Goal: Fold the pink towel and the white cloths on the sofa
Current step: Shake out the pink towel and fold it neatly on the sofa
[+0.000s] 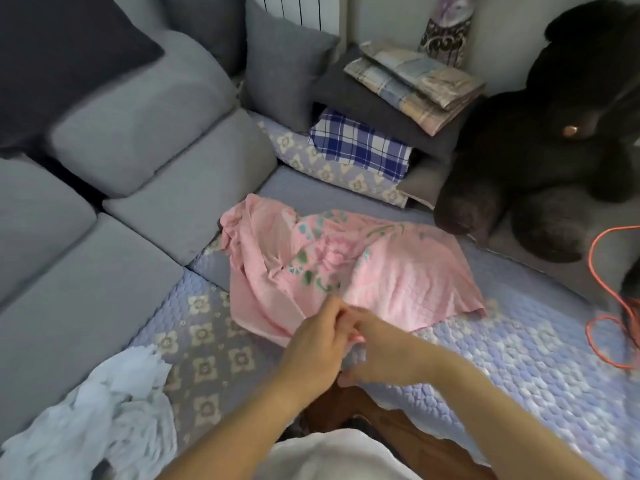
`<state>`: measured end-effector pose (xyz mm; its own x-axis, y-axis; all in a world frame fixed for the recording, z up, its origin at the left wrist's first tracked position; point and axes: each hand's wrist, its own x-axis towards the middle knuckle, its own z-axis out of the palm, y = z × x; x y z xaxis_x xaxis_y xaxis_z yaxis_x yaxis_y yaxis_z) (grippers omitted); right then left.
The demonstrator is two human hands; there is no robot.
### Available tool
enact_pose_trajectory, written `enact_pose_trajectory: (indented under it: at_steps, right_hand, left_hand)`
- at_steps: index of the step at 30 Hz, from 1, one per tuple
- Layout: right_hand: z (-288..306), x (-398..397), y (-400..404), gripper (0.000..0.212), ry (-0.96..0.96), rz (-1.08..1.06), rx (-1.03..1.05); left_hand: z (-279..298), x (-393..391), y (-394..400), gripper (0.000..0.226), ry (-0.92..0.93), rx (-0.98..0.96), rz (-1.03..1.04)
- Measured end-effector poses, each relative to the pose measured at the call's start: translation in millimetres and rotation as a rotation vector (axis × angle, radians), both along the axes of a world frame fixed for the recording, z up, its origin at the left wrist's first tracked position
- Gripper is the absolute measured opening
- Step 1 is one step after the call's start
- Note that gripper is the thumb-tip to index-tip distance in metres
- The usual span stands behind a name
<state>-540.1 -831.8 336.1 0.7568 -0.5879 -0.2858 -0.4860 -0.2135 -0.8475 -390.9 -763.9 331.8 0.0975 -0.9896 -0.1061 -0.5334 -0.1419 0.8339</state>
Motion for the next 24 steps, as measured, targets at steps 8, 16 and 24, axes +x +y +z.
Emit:
enact_pose_trajectory:
  at_steps: [8,16,24]
  right_hand:
    - [-8.4,-10.4,15.6,0.05,-0.132,-0.502,0.007]
    - [26.1,-16.3,-20.3,0.031,-0.004,-0.627,-0.042]
    - [62.7,0.7,-13.0,0.021,-0.273,-0.641,-0.057]
  left_hand:
    - [-31.1,29.8,-6.4,0.051,0.034,-0.104,-0.216]
    - [-44.3,86.1,-57.1,0.012,0.046,-0.121,-0.373]
    - [4.5,99.0,-86.7,0.017,0.122,-0.067,-0.514]
